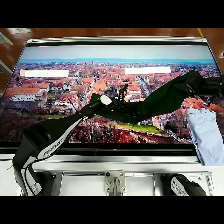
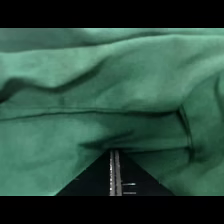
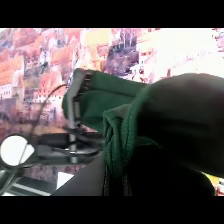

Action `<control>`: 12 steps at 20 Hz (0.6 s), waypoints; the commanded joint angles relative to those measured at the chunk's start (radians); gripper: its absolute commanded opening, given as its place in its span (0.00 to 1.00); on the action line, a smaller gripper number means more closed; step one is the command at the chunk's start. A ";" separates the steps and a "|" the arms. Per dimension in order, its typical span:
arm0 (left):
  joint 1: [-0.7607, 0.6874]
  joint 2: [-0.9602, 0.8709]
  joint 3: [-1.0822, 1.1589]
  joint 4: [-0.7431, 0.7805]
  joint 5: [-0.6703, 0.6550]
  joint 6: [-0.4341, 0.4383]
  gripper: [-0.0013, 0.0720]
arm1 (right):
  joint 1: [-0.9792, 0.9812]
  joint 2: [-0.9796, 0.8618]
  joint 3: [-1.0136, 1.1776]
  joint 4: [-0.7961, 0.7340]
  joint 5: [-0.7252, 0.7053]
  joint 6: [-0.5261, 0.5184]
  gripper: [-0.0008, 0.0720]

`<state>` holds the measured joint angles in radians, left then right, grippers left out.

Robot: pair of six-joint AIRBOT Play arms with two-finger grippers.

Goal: Fold the shirts.

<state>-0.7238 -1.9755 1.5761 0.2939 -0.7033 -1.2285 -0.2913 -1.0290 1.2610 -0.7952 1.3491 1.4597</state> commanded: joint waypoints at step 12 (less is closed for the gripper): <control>0.465 0.388 0.047 0.896 -0.469 -0.165 0.08 | 0.433 -0.178 0.000 -0.054 -0.216 0.040 0.11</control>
<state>-0.3794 -1.6970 1.6215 0.9703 -1.1027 -1.3491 0.0307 -1.1484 1.2613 -0.8452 1.2308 1.4990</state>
